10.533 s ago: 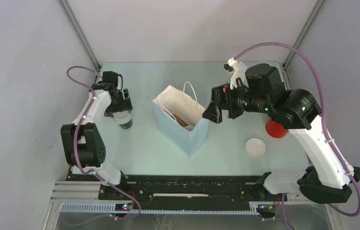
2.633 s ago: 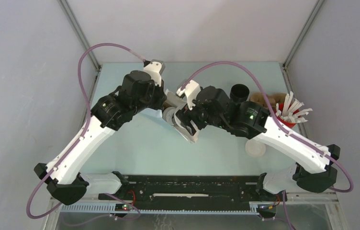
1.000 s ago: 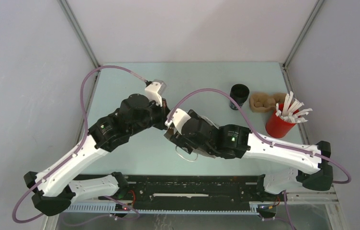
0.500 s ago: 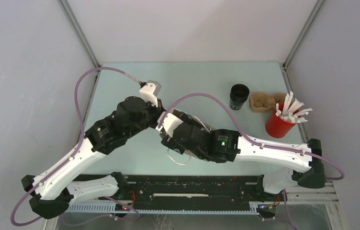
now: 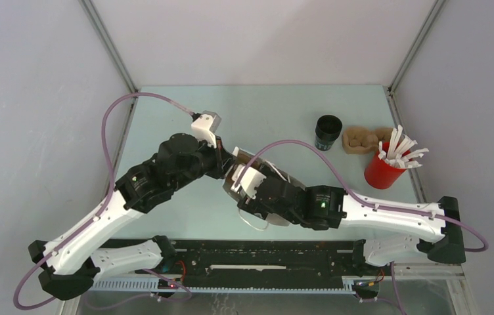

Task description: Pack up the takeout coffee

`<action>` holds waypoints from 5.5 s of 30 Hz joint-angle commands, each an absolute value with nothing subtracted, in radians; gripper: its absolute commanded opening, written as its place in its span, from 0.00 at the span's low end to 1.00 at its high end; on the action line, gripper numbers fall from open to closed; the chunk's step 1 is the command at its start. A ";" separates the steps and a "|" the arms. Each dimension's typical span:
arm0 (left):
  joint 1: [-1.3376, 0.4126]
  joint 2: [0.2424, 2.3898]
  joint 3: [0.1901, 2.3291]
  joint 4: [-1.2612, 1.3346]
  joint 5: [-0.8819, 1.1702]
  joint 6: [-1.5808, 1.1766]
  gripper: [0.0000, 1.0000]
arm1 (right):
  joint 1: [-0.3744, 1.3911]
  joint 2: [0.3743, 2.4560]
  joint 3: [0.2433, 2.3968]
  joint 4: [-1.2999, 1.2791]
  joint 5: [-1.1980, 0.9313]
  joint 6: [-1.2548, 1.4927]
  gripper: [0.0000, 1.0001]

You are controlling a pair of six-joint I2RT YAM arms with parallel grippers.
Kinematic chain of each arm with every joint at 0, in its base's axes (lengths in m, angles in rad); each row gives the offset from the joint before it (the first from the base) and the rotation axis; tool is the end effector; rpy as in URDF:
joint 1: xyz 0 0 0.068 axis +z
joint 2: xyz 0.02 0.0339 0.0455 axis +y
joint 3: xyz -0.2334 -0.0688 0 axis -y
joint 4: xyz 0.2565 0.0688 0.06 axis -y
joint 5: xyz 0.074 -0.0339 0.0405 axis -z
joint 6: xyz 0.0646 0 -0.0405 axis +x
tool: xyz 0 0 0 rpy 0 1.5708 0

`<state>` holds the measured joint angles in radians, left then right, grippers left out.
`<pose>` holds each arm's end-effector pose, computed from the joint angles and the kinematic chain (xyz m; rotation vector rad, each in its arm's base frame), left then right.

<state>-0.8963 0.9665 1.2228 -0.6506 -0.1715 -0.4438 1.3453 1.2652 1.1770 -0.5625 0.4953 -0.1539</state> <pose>0.1631 -0.1863 0.3757 0.3410 1.9988 -0.7022 0.1003 0.2998 0.2940 -1.2499 1.7326 0.1457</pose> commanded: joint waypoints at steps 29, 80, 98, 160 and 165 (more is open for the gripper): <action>-0.925 0.784 1.013 -0.626 -0.274 -0.463 0.00 | 1.309 1.415 1.039 -0.048 0.633 -0.183 0.32; -0.925 0.473 0.745 -0.655 -0.403 -0.611 0.00 | 1.328 1.721 1.312 -0.310 0.650 -0.251 0.31; -0.925 0.540 0.817 -0.615 -0.386 -0.600 0.00 | 1.323 1.653 1.345 -0.472 0.637 -0.184 0.30; -0.926 0.526 0.774 -0.652 -0.253 -0.567 0.00 | 1.189 1.610 1.175 -0.062 0.416 -0.114 0.27; -0.926 0.538 0.781 -0.652 -0.257 -0.568 0.00 | 1.186 1.644 1.175 -0.074 0.405 -0.136 0.27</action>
<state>-0.9199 0.5209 0.7815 -0.6250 -0.2928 -0.5751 1.1961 1.6154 1.1694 -0.1566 0.4149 -0.1265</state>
